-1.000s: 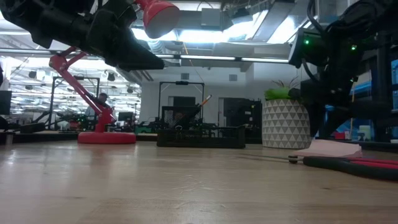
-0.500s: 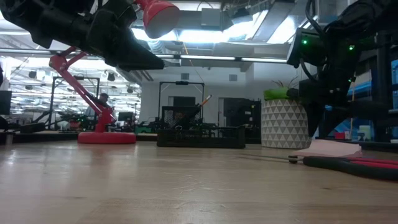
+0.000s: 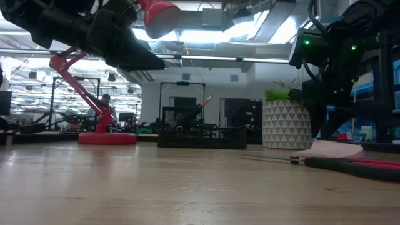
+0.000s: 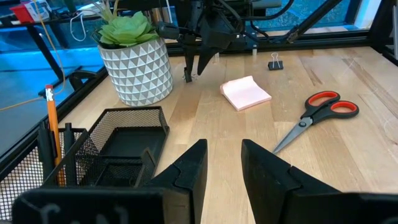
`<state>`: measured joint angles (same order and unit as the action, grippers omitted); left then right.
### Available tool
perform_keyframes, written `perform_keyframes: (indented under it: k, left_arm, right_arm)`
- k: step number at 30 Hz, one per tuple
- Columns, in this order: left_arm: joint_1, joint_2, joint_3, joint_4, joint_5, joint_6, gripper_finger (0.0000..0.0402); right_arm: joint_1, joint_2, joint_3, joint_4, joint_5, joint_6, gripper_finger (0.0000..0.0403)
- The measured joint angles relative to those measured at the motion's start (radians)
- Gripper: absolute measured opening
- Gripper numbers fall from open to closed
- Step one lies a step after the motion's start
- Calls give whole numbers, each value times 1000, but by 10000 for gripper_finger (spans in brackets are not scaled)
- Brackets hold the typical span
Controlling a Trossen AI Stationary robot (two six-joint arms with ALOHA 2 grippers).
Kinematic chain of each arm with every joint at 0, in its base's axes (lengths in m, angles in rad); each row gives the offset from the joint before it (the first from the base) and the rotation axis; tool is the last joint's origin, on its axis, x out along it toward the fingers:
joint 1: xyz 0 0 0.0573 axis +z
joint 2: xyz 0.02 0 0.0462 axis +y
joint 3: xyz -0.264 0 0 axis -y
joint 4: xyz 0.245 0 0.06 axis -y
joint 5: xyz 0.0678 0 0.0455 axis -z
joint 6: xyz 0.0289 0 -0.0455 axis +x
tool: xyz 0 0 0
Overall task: Pick and place office supplies into organizer
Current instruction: Put the top binder clip into the desk organizer
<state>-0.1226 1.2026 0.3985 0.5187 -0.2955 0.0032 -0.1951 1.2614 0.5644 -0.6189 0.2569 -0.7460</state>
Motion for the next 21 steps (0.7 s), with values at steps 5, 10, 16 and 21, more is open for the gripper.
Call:
perform_keyframes:
  k: [5, 10, 16, 21]
  left_arm:
    - [0, 0, 0, 0, 0, 0, 93]
    - [0, 0, 0, 0, 0, 0, 93]
    - [0, 0, 0, 0, 0, 0, 93]
    - [0, 0, 0, -2, 0, 0, 93]
  right_arm:
    - [0, 0, 0, -1, 0, 0, 106]
    - [1, 7, 1, -2, 4, 0, 106]
    - [1, 45, 4, 1, 23, 0, 106]
    - [11, 50, 3, 0, 24, 1, 106]
